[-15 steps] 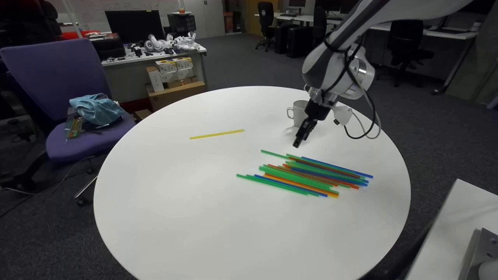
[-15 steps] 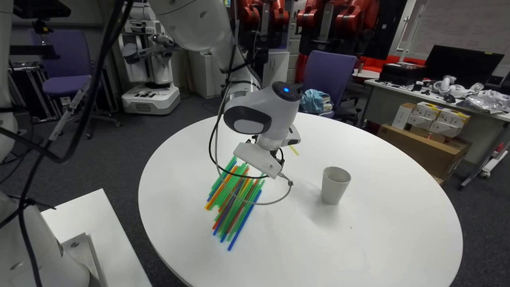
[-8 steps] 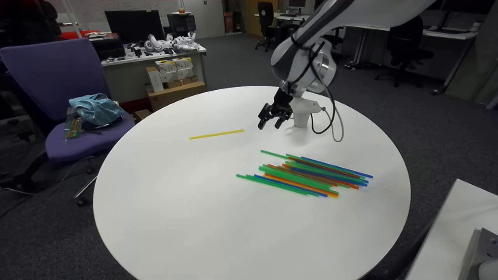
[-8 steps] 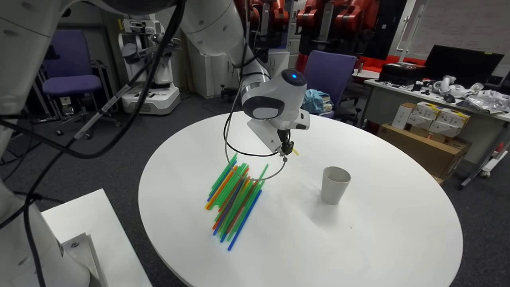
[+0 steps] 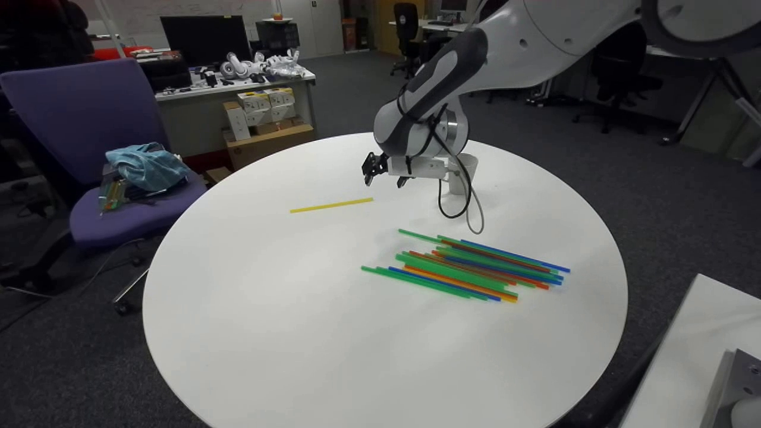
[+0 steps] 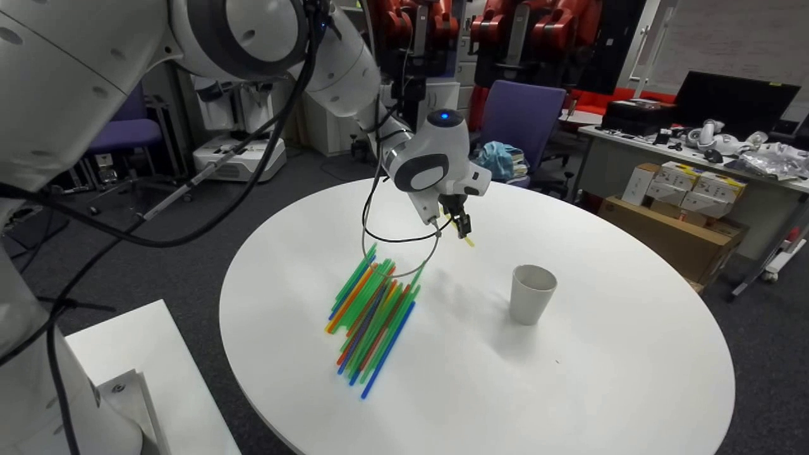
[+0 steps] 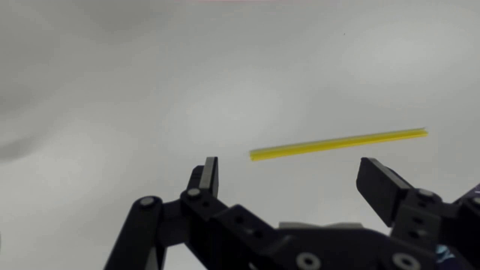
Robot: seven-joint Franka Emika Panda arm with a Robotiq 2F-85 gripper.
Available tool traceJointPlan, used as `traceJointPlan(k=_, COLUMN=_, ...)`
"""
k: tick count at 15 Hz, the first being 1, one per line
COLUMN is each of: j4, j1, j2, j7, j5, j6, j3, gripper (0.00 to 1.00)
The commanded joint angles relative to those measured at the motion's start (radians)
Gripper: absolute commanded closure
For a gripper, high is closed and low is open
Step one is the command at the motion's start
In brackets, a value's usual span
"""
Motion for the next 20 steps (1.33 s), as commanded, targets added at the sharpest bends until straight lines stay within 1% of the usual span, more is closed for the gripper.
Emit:
traceJointPlan(k=1, j4=0.02, j1=-0.042, j2=0.008, j7=0.094, j5=-0.094, j6=-0.032, j3=0.05, gripper=0.0)
traceJointPlan(k=2, j4=0.037, j1=-0.044, j2=0.015, j7=0.114, j5=-0.099, j6=-0.05, j3=0.052, gripper=0.0)
traceJointPlan(k=5, j4=0.047, j1=-0.06, j2=0.017, j7=0.116, j5=-0.097, j6=-0.06, j3=0.055, gripper=0.0)
traceJointPlan(k=6, j4=0.046, j1=-0.039, j2=0.025, j7=0.156, j5=-0.115, j6=-0.045, j3=0.027, gripper=0.0)
traceJointPlan(k=7, j4=0.057, j1=0.0, j2=0.038, j7=0.241, j5=-0.153, j6=-0.074, j3=-0.028, gripper=0.0)
traceJointPlan(k=8, j4=0.083, j1=0.05, j2=0.061, j7=0.342, j5=-0.196, j6=-0.125, j3=-0.099, gripper=0.0)
traceJointPlan(k=9, j4=0.118, j1=0.094, j2=0.09, j7=0.406, j5=-0.198, j6=-0.171, j3=-0.156, gripper=0.0)
traceJointPlan(k=10, j4=0.151, j1=0.12, j2=0.12, j7=0.485, j5=-0.222, j6=-0.211, j3=-0.193, gripper=0.0)
traceJointPlan(k=11, j4=0.184, j1=0.112, j2=0.139, j7=0.563, j5=-0.269, j6=-0.273, j3=-0.19, gripper=0.0)
traceJointPlan(k=12, j4=0.221, j1=0.109, j2=0.16, j7=0.604, j5=-0.276, j6=-0.327, j3=-0.183, gripper=0.0)
traceJointPlan(k=14, j4=0.29, j1=0.072, j2=0.188, j7=0.658, j5=-0.276, j6=-0.413, j3=-0.127, gripper=0.0)
traceJointPlan(k=15, j4=0.326, j1=0.061, j2=0.204, j7=0.691, j5=-0.27, j6=-0.44, j3=-0.111, gripper=0.0)
traceJointPlan(k=17, j4=0.394, j1=0.052, j2=0.243, j7=0.782, j5=-0.266, j6=-0.459, j3=-0.101, gripper=0.0)
traceJointPlan(k=20, j4=0.498, j1=0.048, j2=0.309, j7=0.913, j5=-0.283, j6=-0.432, j3=-0.11, gripper=0.0)
